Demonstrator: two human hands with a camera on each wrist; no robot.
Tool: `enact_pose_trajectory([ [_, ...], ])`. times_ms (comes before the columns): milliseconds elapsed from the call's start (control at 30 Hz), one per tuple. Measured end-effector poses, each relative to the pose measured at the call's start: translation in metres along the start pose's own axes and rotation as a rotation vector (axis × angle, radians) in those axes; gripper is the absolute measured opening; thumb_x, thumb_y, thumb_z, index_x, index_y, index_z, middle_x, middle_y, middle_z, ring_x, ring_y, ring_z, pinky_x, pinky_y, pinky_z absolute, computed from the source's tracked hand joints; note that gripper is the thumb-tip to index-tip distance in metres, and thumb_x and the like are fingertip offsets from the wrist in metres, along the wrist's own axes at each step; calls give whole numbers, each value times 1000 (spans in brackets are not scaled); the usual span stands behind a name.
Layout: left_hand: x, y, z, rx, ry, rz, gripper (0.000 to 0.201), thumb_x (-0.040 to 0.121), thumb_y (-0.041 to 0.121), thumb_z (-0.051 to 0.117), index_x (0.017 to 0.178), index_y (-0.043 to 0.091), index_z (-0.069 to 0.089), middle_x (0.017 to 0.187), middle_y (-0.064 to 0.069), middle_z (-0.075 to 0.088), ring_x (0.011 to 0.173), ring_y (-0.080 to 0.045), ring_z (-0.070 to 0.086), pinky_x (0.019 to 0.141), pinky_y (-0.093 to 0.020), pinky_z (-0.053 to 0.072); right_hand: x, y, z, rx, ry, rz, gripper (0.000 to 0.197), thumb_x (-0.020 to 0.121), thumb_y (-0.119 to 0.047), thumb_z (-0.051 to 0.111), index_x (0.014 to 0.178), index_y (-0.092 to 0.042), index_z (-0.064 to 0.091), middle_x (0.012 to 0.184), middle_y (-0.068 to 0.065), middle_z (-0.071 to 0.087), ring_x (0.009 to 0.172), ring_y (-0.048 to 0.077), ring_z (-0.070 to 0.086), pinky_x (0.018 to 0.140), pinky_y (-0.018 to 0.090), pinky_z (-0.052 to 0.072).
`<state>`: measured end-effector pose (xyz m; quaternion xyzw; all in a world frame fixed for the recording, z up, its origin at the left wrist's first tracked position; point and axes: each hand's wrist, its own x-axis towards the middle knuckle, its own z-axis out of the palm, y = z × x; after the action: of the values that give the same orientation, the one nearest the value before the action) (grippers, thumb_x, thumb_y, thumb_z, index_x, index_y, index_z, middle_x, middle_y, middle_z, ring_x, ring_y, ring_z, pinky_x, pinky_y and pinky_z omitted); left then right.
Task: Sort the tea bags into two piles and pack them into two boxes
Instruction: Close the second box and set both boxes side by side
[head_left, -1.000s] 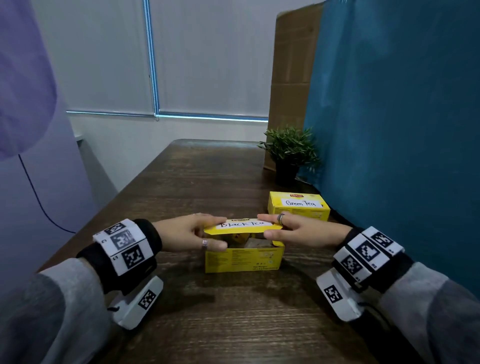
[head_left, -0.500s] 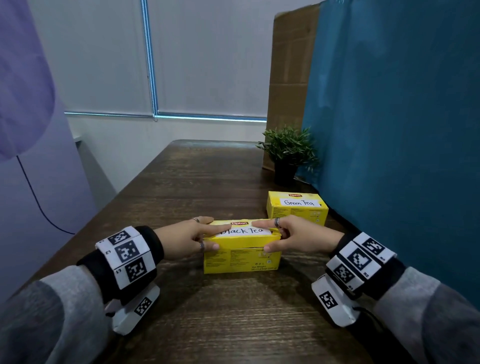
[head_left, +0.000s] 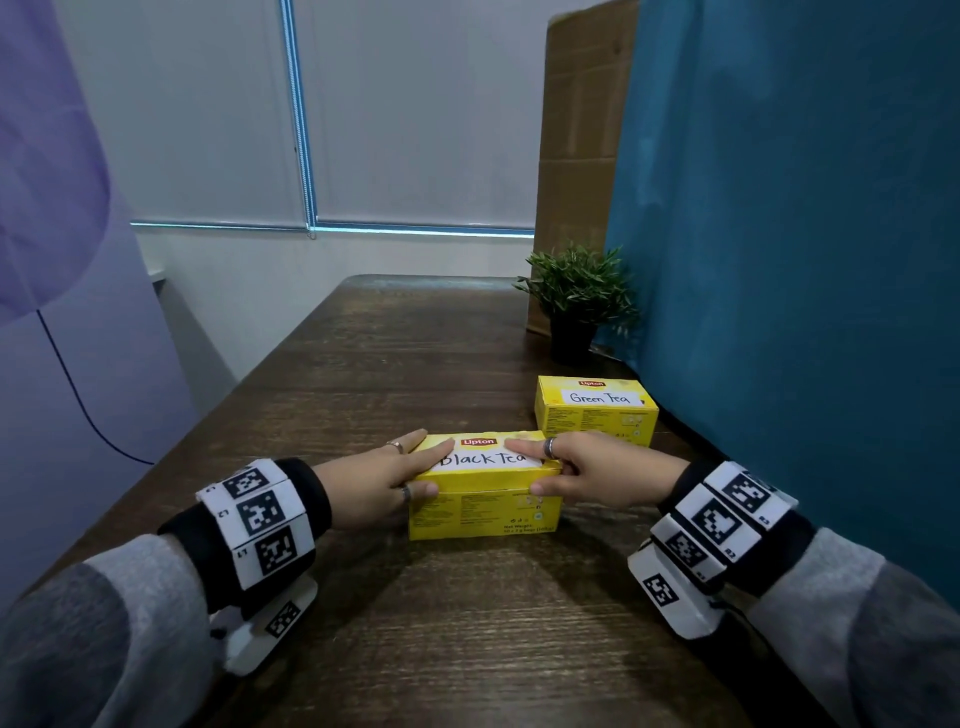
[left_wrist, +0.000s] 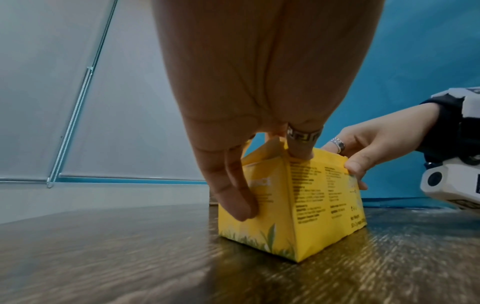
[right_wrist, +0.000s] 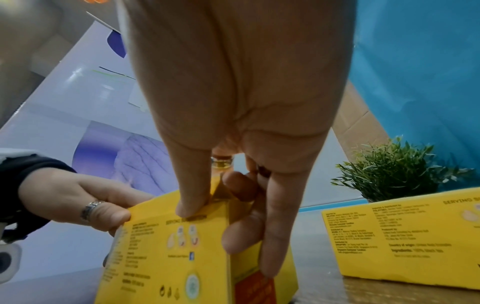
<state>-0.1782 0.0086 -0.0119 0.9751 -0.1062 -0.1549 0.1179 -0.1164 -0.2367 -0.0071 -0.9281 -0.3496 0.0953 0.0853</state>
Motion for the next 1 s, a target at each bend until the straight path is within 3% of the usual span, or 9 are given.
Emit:
enact_pose_trajectory([
  [133,-1,-1,3,-16,-29,-3,58,98,44,32,147,42,1,158,2,-17,146,-23,4,118,-33,10,-2,-3,1,-19,-3,10,58,95,-38,48,148,-30,26,76,-16,39,83,11,46,78,21,35],
  [233,-3,-1,4,-1,-40,-3,67,94,45,42,147,43,0,157,2,-20,146,-23,6,117,-32,15,-5,-9,0,-66,-33,8,58,96,-40,45,149,-28,22,79,-13,37,88,11,42,82,23,33],
  [367,-4,1,4,61,-50,-20,71,95,36,47,146,44,-1,156,5,-22,146,-23,9,117,-34,22,-8,-13,2,-189,-108,55,61,94,-48,44,145,-16,35,100,3,45,98,18,47,93,33,42],
  [467,-5,4,5,71,-26,-31,71,95,33,48,147,43,1,157,3,-21,145,-23,12,116,-33,24,-10,-20,6,-273,-143,73,63,98,-44,38,152,-21,14,122,12,46,118,26,46,100,37,40],
  [533,-7,7,5,52,-10,-45,71,94,31,51,148,42,4,157,-2,-19,144,-25,16,113,-32,28,-11,-24,7,-307,-148,74,62,100,-40,34,152,-25,4,130,14,43,121,28,44,101,38,39],
  [633,-6,9,4,23,44,-59,71,88,30,61,145,37,18,158,-12,-2,143,-28,19,112,-35,30,-10,-27,6,-327,-134,90,61,100,-37,36,151,-28,5,132,14,41,122,29,44,103,41,39],
  [733,3,3,-3,10,115,-53,73,80,31,70,139,36,27,149,-9,26,133,-25,33,107,-37,35,-6,-30,2,-322,-73,110,61,97,-36,44,150,-30,16,131,11,39,119,29,48,99,42,43],
  [867,21,-1,-14,33,136,-153,75,78,31,72,139,35,30,137,-13,43,126,-28,40,99,-35,41,12,-33,-4,-261,21,92,54,90,-27,60,139,-17,39,128,9,40,110,29,55,93,38,46],
  [1000,44,-6,-21,1,191,-231,69,79,28,72,137,34,35,125,-10,55,95,-25,60,79,-34,54,46,-25,-11,-222,89,102,34,88,-10,61,119,-13,48,124,9,44,107,30,56,84,36,45],
])
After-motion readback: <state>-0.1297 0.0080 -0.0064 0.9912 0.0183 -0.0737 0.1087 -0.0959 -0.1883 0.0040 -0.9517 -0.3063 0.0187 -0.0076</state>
